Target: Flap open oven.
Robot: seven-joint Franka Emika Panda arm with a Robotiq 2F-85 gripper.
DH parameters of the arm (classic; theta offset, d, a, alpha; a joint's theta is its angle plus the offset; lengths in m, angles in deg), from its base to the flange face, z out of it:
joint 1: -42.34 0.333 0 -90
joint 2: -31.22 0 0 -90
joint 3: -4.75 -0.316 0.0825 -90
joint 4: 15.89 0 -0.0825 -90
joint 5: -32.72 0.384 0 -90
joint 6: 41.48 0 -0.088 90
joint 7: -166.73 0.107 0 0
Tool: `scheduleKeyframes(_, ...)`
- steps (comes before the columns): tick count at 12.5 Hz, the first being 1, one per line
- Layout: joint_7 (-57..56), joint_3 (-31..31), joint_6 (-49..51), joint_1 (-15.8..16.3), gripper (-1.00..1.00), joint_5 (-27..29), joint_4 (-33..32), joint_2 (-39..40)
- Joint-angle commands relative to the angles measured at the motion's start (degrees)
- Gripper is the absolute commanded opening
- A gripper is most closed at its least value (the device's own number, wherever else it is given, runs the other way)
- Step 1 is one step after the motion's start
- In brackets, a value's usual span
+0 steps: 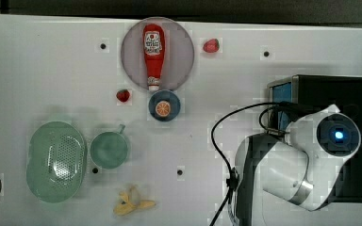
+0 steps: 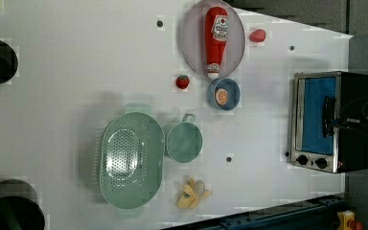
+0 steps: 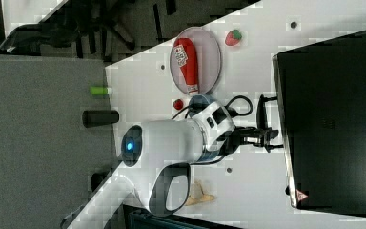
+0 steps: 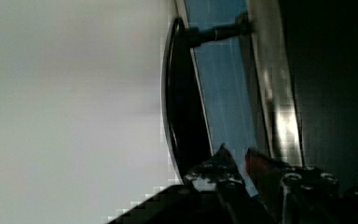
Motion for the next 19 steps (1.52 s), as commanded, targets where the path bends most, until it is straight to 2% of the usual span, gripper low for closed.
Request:
scheduleKeyframes(1, -3.06, -0.28, -3.22, 0.62, -0.65, -0.47, 0.51, -0.11)
scheduleKeyframes(6, -2.74, -1.37, -4.18, 1.29, -0.65, -2.11, 0.54, 1.71)
scheduleKeyframes(8, -0.88, -1.99, -3.77, 2.16, -0.65, -7.16, 0.53, 1.85)
scheduleKeyframes(12, 12.67, -3.44, -1.39, 4.54, -0.65, -17.92, 0.46, 2.35)
scheduleKeyframes(19, 25.30, -8.40, 3.75, 7.82, -0.65, -27.97, 0.48, 5.33)
